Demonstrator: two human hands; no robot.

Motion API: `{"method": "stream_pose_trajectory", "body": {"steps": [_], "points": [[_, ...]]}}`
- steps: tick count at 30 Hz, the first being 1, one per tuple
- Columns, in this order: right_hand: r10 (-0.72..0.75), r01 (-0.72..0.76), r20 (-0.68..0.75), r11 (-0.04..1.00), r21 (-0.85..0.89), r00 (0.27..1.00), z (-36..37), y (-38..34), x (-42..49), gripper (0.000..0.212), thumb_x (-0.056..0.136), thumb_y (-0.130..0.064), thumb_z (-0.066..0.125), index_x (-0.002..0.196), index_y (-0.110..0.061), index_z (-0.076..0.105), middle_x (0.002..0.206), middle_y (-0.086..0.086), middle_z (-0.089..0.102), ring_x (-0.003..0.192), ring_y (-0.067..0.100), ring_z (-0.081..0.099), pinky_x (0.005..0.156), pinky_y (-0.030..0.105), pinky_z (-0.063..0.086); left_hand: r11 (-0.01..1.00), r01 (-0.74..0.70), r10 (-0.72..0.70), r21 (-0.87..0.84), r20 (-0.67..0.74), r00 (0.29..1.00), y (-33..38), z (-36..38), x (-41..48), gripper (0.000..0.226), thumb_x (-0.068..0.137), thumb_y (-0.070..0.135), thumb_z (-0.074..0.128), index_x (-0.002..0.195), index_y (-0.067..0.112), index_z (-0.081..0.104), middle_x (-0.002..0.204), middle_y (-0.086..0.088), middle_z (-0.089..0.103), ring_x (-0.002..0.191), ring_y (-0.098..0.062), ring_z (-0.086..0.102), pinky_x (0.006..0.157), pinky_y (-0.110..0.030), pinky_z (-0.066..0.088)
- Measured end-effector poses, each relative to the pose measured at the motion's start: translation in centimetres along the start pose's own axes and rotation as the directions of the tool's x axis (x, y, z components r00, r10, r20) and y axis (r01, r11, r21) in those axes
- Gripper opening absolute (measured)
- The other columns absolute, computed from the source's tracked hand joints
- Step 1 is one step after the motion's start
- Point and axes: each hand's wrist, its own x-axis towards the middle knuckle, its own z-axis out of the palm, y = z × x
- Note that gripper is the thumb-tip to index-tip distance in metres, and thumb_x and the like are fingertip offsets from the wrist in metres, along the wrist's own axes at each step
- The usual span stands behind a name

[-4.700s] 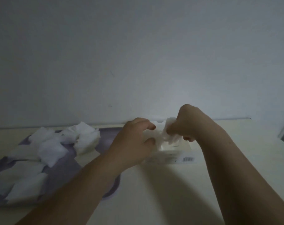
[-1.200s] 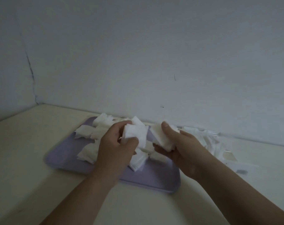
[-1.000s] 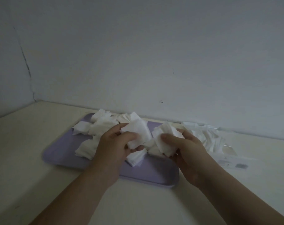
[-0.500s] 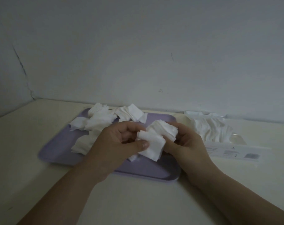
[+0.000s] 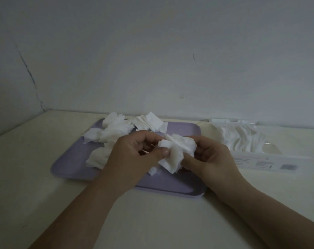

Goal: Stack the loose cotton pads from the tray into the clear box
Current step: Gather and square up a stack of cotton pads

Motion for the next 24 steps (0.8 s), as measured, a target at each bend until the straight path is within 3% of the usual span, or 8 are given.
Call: {"method": "stream_pose_trajectory", "body": {"steps": [4,7,10,13,16,20,22,24], "points": [[0.003,-0.003,0.060,1.000,0.003,0.998,-0.1,0.2,-0.2,0.031,0.089,0.011,0.069,0.117,-0.003,0.070,0.104,0.016,0.079,0.097,0.029,0.076,0.078,0.036,0.062,0.998,0.007,-0.006,0.064,-0.014,1.000,-0.3,0.1,0.1,0.041,0.078,0.019,0.085,0.114,0.032,0.070,0.107,0.002,0.076,0.091,-0.018,0.073,0.073,-0.040,0.062],[0.007,-0.011,0.083,0.999,0.045,0.997,-0.2,0.2,-0.1,0.041,0.084,0.016,0.064,0.121,-0.002,0.069,0.108,0.018,0.078,0.099,0.029,0.075,0.078,0.034,0.060,0.975,-0.082,0.071,0.204,0.061,0.996,-0.4,0.2,0.0,0.034,0.086,0.016,0.080,0.113,0.034,0.072,0.103,0.011,0.074,0.079,-0.001,0.066,0.071,-0.020,0.051],[0.018,-0.024,0.064,0.996,0.089,0.998,-0.2,0.1,-0.1,0.046,0.085,0.027,0.057,0.120,-0.001,0.069,0.108,0.019,0.077,0.100,0.032,0.075,0.079,0.036,0.061,0.954,-0.172,0.173,0.244,0.019,0.985,-0.2,0.5,-0.2,0.030,0.085,0.007,0.080,0.100,0.033,0.074,0.102,0.010,0.072,0.088,-0.008,0.068,0.069,-0.019,0.051],[0.041,-0.045,0.033,0.990,0.133,0.999,-0.2,-0.1,-0.1,0.040,0.089,0.024,0.054,0.117,-0.001,0.070,0.107,0.020,0.078,0.102,0.034,0.075,0.083,0.041,0.062,0.907,-0.283,0.310,0.312,-0.039,0.950,-0.1,0.7,0.1,0.021,0.081,0.009,0.083,0.095,0.024,0.077,0.103,0.009,0.071,0.094,-0.016,0.069,0.069,-0.023,0.054],[0.072,-0.072,0.007,0.985,0.158,0.997,-0.1,-0.3,-0.1,0.036,0.093,0.019,0.053,0.117,-0.001,0.071,0.107,0.019,0.078,0.103,0.036,0.075,0.086,0.046,0.062,0.855,-0.350,0.406,0.384,-0.075,0.911,-0.1,0.8,0.1,0.016,0.078,0.014,0.083,0.090,0.022,0.078,0.101,0.010,0.072,0.095,-0.014,0.069,0.070,-0.021,0.053],[0.117,-0.091,-0.116,0.974,0.207,0.986,-0.1,-0.2,0.1,0.035,0.093,0.018,0.053,0.116,-0.002,0.071,0.103,0.021,0.078,0.100,0.039,0.075,0.087,0.050,0.061,0.977,-0.172,0.192,0.128,-0.171,0.966,-0.1,0.3,0.0,0.012,0.071,0.022,0.076,0.080,0.028,0.070,0.087,0.007,0.077,0.081,-0.014,0.071,0.074,-0.032,0.056],[0.115,-0.084,-0.142,0.974,0.210,0.983,0.0,-0.2,0.2,0.036,0.092,0.018,0.055,0.115,-0.004,0.071,0.102,0.022,0.078,0.098,0.039,0.075,0.086,0.051,0.061,0.993,-0.115,0.117,0.024,-0.264,0.958,-0.3,-0.4,0.5,0.017,0.065,0.028,0.074,0.080,0.026,0.066,0.077,-0.004,0.073,0.074,-0.017,0.064,0.071,-0.036,0.051],[0.108,-0.075,-0.142,0.973,0.217,0.984,0.1,-0.2,0.2,0.039,0.084,0.014,0.064,0.116,-0.007,0.070,0.103,0.020,0.078,0.097,0.037,0.075,0.082,0.050,0.063,0.995,-0.061,0.035,-0.076,-0.298,0.954,-0.2,-0.6,0.8,0.019,0.069,0.022,0.076,0.086,0.022,0.066,0.085,-0.017,0.075,0.078,-0.022,0.066,0.076,-0.046,0.056]]}}
